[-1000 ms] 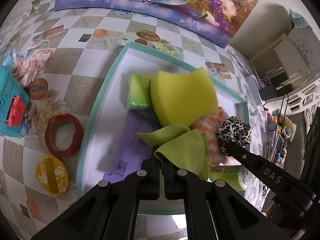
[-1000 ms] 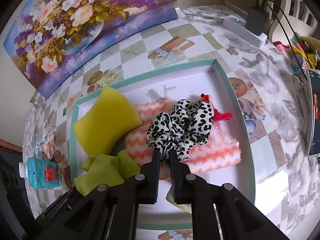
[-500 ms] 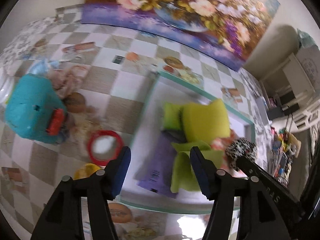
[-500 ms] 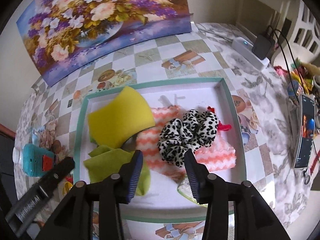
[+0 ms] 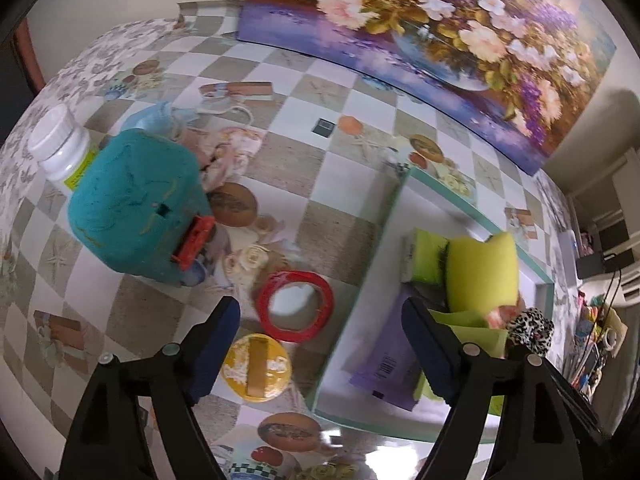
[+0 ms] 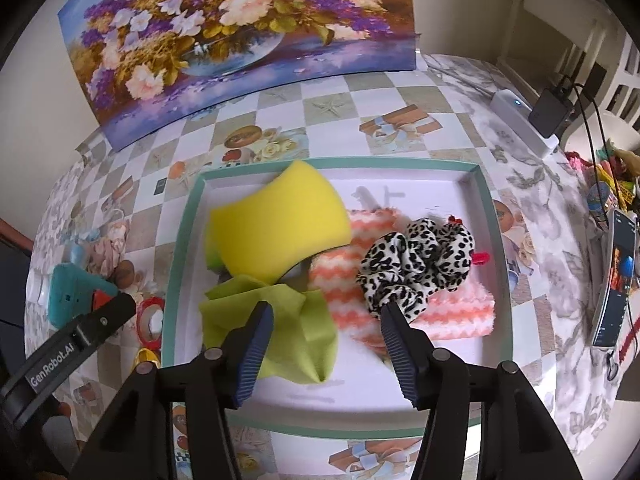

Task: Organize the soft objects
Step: 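Move both open grippers from the tray toward the yellow tin and red tape ring, then close the left gripper on the yellow round tin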

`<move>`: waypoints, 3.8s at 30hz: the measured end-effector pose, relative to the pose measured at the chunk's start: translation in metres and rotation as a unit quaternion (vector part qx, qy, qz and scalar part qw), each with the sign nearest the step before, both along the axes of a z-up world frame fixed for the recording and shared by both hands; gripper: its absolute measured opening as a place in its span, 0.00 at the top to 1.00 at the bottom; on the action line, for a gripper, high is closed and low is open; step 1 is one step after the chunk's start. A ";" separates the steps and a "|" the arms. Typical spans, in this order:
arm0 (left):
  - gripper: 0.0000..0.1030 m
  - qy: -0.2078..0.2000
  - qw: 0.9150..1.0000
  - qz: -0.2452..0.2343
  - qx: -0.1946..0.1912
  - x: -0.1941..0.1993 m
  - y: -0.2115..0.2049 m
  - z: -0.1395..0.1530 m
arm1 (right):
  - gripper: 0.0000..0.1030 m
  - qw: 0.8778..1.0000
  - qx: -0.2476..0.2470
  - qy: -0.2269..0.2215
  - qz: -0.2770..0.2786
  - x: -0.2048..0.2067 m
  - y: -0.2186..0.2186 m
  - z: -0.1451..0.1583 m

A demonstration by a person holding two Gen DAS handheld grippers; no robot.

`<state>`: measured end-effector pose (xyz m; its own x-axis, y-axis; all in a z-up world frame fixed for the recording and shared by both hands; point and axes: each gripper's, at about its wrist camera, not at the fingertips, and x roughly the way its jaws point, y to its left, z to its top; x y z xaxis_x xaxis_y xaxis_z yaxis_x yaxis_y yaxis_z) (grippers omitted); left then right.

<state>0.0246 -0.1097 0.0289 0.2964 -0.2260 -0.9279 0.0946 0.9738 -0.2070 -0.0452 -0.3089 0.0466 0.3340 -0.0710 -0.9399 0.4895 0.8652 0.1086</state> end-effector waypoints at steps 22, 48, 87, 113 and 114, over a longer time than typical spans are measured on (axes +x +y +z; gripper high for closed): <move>0.04 -0.010 0.999 0.043 0.011 0.006 0.025 0.004 | 0.00 1.000 -0.006 -0.009 0.019 0.006 0.017 -0.001; 0.05 -0.002 0.994 0.109 0.007 -0.006 0.108 0.005 | 0.00 0.989 0.019 -0.063 0.132 0.037 0.109 -0.002; 0.29 0.112 0.992 -0.030 0.055 -0.005 0.017 -0.063 | 0.00 0.998 0.020 -0.026 0.059 0.031 0.070 -0.015; 0.50 0.093 0.985 0.142 -0.001 0.002 0.102 -0.038 | 0.14 0.977 0.051 -0.062 0.198 0.055 0.133 -0.019; 0.50 0.092 0.984 0.151 -0.002 0.001 0.105 -0.035 | 0.15 0.975 0.053 -0.061 0.207 0.057 0.137 -0.021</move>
<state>0.0255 -0.0046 -0.0066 0.1777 -0.1573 -0.9714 -0.2378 0.9510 -0.1975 0.0120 -0.1718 0.0258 0.4230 0.1885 -0.8863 0.0781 0.9669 0.2429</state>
